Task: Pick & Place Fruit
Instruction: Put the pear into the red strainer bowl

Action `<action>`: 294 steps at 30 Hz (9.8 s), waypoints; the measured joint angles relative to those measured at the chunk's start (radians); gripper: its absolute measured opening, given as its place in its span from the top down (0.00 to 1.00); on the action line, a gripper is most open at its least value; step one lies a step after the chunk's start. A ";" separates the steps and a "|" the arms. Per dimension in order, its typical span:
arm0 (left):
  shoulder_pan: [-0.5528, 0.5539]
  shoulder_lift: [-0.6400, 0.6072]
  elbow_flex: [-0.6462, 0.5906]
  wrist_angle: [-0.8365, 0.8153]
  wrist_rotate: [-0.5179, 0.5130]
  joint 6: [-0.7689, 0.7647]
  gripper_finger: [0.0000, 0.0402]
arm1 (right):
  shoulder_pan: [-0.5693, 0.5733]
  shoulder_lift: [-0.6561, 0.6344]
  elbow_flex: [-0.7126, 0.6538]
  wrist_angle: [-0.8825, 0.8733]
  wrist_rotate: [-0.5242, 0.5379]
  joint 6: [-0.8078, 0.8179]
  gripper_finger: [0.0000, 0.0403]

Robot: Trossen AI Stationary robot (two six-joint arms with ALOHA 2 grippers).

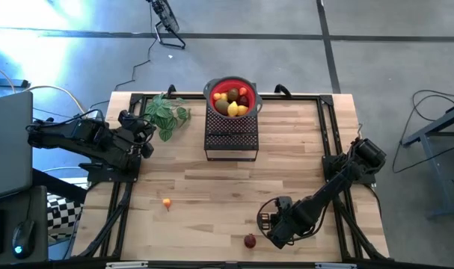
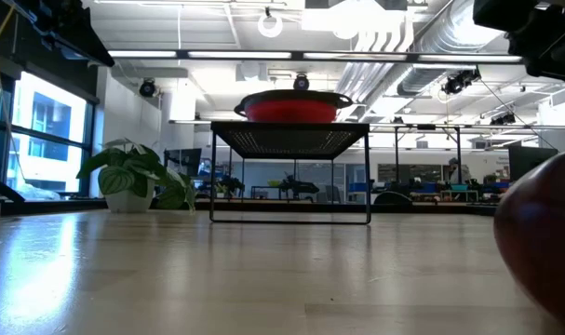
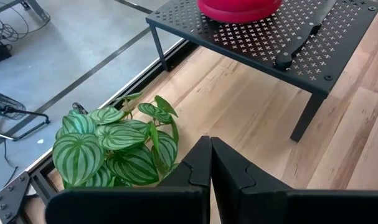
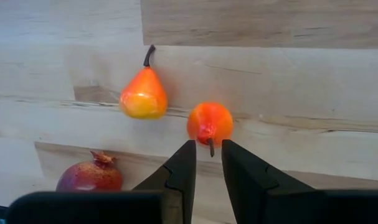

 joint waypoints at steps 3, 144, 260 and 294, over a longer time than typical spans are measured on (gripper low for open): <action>0.000 0.000 0.000 0.000 0.000 0.000 1.00 | 0.000 0.000 0.000 -0.004 0.000 0.000 0.83; 0.000 0.000 0.000 0.000 -0.163 0.026 1.00 | -1.063 -0.120 0.504 -0.170 0.139 -1.734 0.99; 0.000 0.000 0.000 0.000 -0.153 0.024 1.00 | -0.052 -0.114 0.239 -0.110 0.157 -0.182 0.99; 0.000 0.000 0.000 0.000 -0.153 0.052 1.00 | -0.078 0.061 0.275 -0.227 0.012 -0.120 0.69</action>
